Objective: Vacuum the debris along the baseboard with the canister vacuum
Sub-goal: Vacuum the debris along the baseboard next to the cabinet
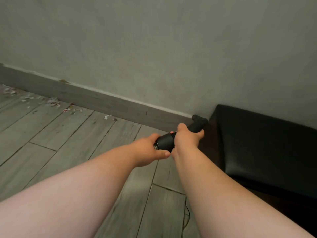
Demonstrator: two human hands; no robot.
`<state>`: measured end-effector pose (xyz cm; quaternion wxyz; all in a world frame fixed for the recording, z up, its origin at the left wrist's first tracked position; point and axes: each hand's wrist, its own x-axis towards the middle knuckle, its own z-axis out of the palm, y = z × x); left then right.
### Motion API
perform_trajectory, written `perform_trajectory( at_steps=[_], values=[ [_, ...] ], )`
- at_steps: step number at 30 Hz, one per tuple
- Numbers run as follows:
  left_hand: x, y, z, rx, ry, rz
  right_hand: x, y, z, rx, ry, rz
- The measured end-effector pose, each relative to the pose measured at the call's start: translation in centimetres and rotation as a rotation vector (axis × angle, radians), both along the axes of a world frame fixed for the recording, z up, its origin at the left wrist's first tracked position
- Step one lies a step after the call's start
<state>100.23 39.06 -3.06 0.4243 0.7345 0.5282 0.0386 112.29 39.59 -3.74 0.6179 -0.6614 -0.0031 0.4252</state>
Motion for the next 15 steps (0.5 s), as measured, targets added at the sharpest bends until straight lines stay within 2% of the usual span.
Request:
perform_trajectory(
  at_steps=[15],
  values=[
    [-15.7, 2.6, -0.6, 0.041, 0.011, 0.287, -16.4, 6.3, 0.0, 0.023, 0.017, 0.309]
  ],
)
